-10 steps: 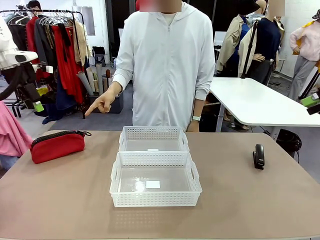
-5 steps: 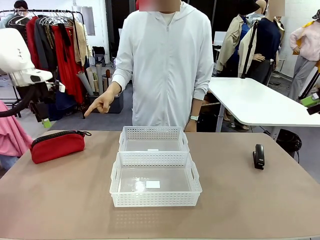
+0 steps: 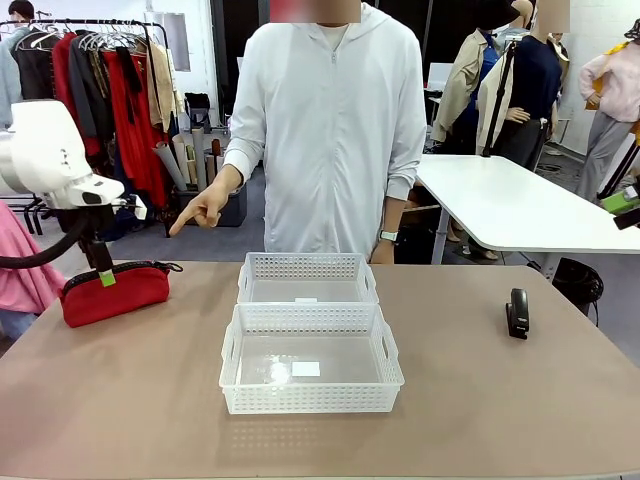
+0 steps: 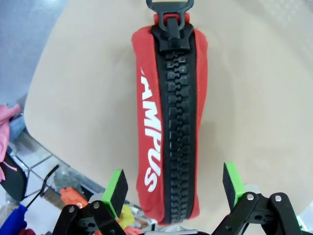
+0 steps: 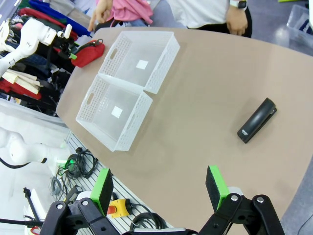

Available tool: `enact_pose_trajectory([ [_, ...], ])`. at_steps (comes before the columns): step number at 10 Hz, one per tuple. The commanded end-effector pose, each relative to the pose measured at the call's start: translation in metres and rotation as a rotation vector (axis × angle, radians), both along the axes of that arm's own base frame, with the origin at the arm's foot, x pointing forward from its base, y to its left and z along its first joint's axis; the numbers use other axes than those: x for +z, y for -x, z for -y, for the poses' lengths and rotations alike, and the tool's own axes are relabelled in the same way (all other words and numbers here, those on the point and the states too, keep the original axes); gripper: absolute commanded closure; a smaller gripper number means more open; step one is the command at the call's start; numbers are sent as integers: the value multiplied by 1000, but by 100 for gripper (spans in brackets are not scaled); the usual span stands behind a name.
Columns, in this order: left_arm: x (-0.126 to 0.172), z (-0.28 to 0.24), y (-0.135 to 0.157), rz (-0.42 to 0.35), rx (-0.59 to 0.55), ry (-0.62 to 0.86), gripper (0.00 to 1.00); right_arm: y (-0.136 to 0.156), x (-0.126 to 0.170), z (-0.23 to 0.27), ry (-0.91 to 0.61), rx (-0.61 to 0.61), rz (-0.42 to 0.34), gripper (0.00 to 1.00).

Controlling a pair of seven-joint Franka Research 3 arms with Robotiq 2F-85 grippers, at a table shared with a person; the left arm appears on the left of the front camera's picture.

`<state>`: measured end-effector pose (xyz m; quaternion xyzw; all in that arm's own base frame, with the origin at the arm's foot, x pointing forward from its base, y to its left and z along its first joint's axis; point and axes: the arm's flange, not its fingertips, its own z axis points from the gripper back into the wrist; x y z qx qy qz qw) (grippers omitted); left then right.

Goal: Distribute items into two baskets.
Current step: Pick up the Pencil pouch that the person points to.

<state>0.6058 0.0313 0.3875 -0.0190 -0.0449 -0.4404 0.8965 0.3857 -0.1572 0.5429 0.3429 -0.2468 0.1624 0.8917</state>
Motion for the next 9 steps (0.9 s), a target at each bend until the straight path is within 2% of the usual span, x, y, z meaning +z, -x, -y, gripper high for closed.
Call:
enact_pose_trajectory([
  [1,-11,3,6,41,-15,13,0,0,1,-2,-1,1,12,0],
  [4,-28,10,6,45,-13,16,0,0,1,-2,-1,1,12,0],
  [7,-33,11,5,36,-16,4,0,0,1,-2,-1,1,12,0],
  [8,-33,10,5,37,-18,1,7,0,1,-2,-1,1,12,0],
  [9,-33,10,5,36,-18,-4,27,0,1,-2,-1,1,12,0],
])
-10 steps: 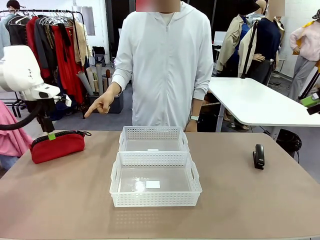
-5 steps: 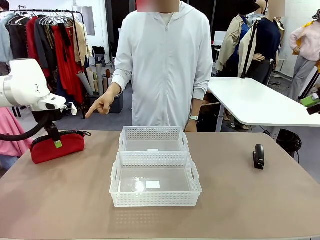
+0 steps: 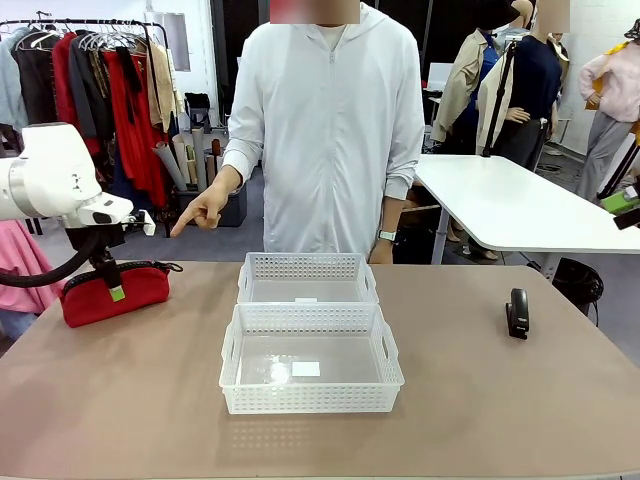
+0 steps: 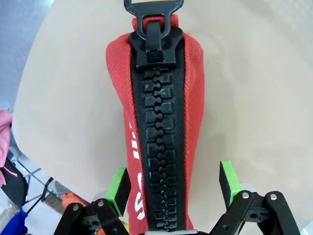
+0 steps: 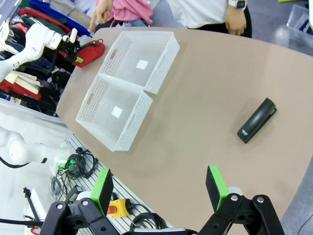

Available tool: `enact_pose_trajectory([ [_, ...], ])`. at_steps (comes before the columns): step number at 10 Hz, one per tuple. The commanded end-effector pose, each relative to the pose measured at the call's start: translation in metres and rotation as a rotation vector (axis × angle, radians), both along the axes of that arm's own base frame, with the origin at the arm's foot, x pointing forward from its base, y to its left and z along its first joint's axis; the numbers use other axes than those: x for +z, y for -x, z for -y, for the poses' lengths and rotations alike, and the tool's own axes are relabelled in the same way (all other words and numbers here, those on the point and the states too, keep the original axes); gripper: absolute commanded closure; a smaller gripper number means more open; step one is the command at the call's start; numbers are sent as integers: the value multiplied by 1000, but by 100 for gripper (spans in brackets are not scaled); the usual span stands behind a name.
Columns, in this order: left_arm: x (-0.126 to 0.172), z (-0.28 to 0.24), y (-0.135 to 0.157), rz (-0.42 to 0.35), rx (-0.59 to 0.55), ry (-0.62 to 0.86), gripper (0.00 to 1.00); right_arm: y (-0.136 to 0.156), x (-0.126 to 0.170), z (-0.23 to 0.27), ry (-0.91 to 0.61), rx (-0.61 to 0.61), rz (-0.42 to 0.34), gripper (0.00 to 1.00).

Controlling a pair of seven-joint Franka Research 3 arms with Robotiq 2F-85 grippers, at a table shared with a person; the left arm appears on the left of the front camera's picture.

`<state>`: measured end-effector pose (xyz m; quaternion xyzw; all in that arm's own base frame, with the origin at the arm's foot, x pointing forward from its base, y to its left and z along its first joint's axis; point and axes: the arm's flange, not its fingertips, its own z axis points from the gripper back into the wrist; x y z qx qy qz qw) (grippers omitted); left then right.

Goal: Distribute items into two baskets.
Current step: Pick up the Pencil pouch that the person points to.

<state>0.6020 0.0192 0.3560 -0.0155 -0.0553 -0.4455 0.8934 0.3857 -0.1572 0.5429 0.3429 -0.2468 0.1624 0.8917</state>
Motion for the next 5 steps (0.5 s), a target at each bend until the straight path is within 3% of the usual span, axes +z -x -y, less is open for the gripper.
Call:
enact_pose_trajectory([
  [1,-1,-2,1,15,0,-8,47,0,1,-1,-1,1,12,0],
  [3,-1,-2,1,15,5,-10,87,0,1,-1,-1,1,12,0],
  [4,0,-3,1,15,8,-8,100,0,1,-1,-1,1,12,0],
  [5,0,-3,2,15,7,-5,100,0,1,-1,-1,1,12,0],
])
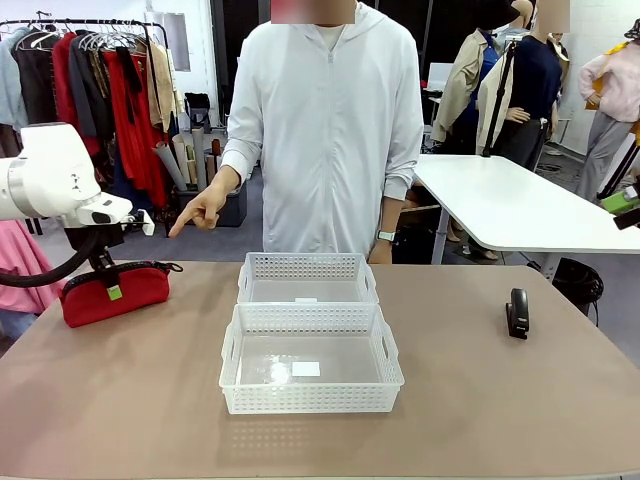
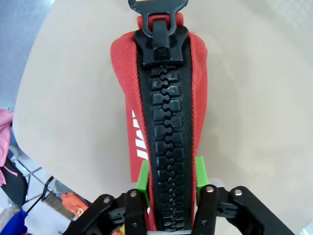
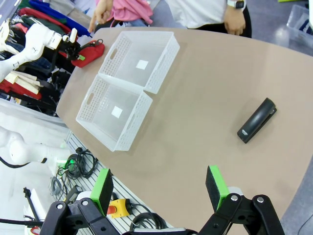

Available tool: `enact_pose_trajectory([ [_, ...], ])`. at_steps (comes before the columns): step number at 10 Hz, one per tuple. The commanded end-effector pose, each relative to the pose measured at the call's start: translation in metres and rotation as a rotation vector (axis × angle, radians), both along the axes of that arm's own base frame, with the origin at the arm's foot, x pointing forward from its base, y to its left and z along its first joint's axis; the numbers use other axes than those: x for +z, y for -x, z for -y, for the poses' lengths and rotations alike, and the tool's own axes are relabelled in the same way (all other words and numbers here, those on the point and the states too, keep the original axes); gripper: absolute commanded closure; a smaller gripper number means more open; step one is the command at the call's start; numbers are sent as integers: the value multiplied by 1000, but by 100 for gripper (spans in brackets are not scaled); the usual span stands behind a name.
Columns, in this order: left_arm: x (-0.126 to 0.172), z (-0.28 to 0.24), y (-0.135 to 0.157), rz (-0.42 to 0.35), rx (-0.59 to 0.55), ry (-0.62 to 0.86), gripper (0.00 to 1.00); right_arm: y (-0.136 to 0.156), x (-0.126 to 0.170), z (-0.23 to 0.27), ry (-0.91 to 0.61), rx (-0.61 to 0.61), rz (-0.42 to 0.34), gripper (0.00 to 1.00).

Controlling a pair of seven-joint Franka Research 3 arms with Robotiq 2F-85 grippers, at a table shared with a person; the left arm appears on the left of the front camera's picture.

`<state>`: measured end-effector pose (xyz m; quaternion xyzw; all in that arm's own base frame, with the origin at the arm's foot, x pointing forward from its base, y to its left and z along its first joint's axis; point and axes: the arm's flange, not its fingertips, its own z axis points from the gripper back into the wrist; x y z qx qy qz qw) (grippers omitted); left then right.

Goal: Distribute items into two baskets.
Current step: Pick up the Pencil pouch that the person points to.

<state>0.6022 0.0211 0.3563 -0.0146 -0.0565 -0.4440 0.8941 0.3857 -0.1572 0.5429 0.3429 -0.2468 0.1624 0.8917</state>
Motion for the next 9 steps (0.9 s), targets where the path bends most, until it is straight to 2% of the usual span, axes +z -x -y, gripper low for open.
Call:
enact_pose_trajectory([
  [1,-1,-1,2,12,4,-5,100,0,1,-1,-1,1,12,0],
  [5,-1,-1,1,-10,8,-5,100,0,1,-1,-1,1,12,0],
  [9,1,-1,-1,7,1,-1,100,0,1,-1,-1,1,12,0],
])
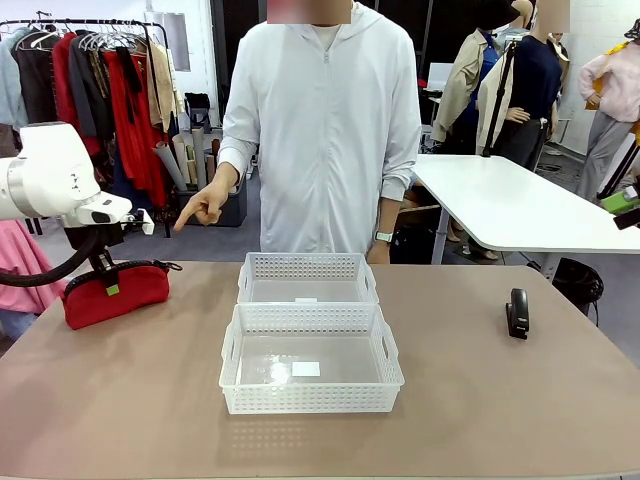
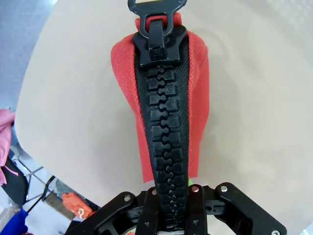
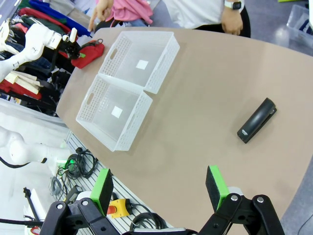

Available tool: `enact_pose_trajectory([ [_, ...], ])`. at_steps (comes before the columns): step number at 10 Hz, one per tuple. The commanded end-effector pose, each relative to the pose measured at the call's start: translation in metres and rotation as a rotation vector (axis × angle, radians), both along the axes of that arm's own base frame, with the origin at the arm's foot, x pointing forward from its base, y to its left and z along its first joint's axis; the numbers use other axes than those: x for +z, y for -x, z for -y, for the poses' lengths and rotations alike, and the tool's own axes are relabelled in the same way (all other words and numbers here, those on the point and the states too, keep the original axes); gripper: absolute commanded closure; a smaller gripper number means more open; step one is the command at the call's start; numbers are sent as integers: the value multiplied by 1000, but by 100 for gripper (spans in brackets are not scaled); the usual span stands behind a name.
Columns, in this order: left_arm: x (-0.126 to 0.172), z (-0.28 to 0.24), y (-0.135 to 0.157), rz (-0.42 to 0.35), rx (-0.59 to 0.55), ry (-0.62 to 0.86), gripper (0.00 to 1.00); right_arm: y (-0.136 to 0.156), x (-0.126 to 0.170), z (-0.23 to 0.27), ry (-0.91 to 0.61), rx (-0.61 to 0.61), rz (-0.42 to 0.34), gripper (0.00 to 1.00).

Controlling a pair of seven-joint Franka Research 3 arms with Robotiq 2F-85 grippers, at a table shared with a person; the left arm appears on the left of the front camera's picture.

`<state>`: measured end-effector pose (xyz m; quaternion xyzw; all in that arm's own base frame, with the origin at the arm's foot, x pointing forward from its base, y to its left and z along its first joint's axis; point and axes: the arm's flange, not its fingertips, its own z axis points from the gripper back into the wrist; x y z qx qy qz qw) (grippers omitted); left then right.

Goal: Distribute items into two baskets.
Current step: Pick up the Pencil pouch that the person points to.

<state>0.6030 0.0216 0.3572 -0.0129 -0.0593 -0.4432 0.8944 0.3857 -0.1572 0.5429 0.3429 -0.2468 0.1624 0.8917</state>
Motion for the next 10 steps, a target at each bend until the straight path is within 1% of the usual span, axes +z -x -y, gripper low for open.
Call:
enact_pose_trajectory([
  [1,0,0,0,0,0,0,100,0,1,-1,-1,1,12,0],
  [3,0,0,0,0,0,0,100,0,1,-1,-1,1,12,0],
  [4,19,-11,1,26,-58,27,100,0,1,-1,-1,1,12,0],
  [6,57,-30,10,20,-135,83,100,0,1,-1,-1,1,12,0],
  [7,79,-37,18,31,-162,79,100,0,1,-1,-1,1,12,0],
  [9,124,-43,46,13,-272,97,100,0,1,-1,-1,1,12,0],
  [10,148,-40,60,29,-309,88,100,0,1,-1,-1,1,12,0],
])
